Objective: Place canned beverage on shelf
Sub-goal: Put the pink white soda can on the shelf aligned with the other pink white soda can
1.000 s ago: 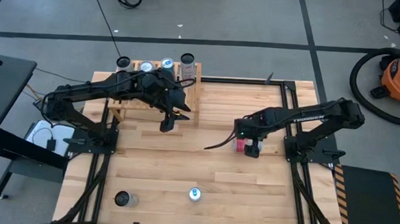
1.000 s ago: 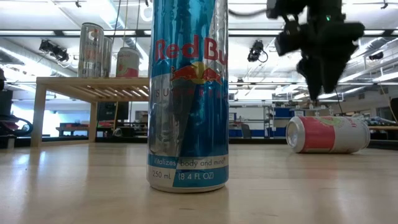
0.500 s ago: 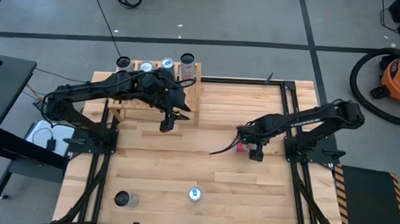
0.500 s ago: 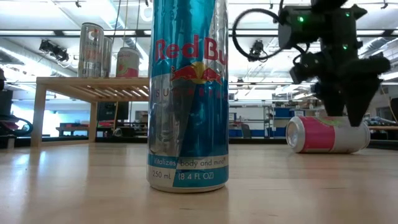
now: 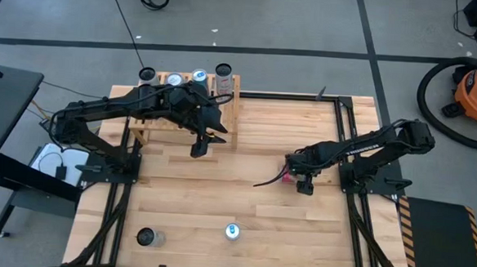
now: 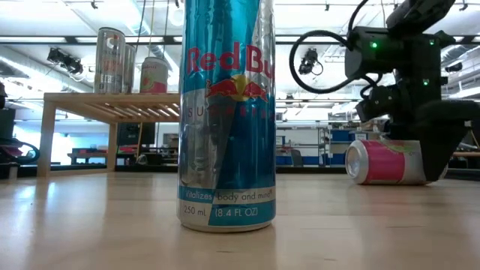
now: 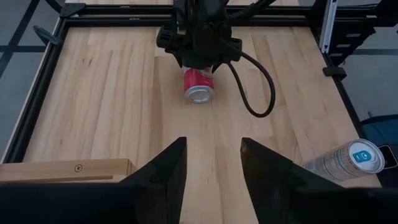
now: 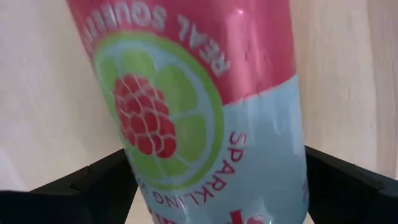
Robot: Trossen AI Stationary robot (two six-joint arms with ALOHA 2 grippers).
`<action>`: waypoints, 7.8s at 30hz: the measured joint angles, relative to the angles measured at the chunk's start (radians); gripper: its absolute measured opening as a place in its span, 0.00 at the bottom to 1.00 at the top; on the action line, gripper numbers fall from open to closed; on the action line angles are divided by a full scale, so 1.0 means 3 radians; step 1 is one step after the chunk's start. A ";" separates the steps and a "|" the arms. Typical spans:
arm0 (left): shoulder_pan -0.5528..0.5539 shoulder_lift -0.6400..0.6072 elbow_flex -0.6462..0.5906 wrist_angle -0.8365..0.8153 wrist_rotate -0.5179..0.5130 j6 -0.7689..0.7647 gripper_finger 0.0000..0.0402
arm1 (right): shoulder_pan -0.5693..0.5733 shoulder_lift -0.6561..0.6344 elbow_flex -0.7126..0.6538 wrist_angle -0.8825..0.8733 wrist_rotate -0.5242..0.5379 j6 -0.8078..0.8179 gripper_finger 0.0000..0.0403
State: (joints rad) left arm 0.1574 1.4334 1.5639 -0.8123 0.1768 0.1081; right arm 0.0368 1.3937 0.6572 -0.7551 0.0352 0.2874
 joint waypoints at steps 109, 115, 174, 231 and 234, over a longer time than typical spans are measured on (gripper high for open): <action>0.0191 -0.0002 0.0000 0.1048 -0.0181 -0.0732 0.38 | 0.0207 0.0360 0.1795 -0.1339 0.0090 -0.0091 0.75; 0.0215 -0.0003 0.0000 0.1022 -0.0187 -0.0784 0.41 | 0.0207 0.0360 0.1795 -0.1353 0.0250 -0.0119 0.75; 0.0210 0.0378 0.0000 0.0498 0.0072 -0.2105 0.97 | 0.0211 0.0354 0.1894 -0.1436 0.0166 -0.0154 0.75; -0.0429 0.1348 0.0001 0.1229 0.0454 -0.1369 0.97 | 0.0365 0.0641 0.2395 -0.1242 -0.0367 -0.0284 0.75; -0.0431 0.1399 0.0003 0.1265 0.0508 -0.1379 0.97 | 0.0409 0.0641 0.2394 -0.1244 -0.0363 -0.0282 0.75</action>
State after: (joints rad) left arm 0.0280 1.8532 1.5646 -0.4327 0.3292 -0.3056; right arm 0.1595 1.5861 1.3754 -1.1282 -0.0737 0.2027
